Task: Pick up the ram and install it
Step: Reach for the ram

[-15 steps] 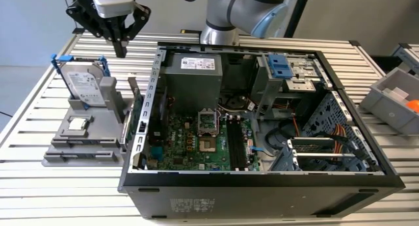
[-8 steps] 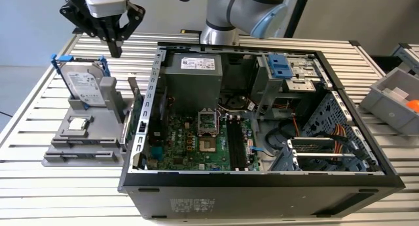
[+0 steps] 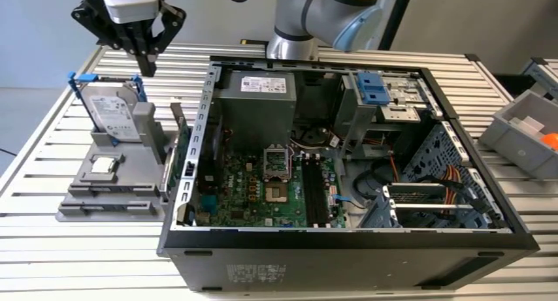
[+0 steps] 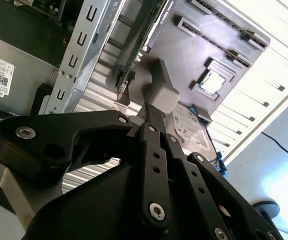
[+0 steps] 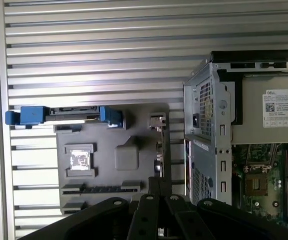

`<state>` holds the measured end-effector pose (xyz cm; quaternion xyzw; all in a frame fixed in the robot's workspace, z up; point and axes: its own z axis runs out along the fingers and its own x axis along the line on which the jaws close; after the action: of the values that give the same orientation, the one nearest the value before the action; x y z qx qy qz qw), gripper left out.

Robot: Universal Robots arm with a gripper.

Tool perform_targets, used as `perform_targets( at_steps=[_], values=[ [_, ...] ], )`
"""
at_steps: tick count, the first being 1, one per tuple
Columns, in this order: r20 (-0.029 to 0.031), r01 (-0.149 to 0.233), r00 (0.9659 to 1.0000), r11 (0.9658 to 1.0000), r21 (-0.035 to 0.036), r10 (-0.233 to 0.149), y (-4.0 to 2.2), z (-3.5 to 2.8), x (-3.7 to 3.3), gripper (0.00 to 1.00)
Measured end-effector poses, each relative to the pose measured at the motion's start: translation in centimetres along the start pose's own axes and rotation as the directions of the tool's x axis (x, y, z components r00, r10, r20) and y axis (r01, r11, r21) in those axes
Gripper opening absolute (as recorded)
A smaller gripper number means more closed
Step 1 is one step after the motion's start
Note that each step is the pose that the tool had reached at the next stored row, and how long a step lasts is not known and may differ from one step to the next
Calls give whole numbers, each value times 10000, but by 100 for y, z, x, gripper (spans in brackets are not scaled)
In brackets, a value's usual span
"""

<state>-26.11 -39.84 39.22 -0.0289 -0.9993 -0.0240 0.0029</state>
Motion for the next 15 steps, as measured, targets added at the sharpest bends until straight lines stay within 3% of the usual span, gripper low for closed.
perform_targets(
  at_steps=[15],
  values=[
    [-21, 58, 10000, 10000, 1, -58, -10, 4, 170, 0]
  ],
)
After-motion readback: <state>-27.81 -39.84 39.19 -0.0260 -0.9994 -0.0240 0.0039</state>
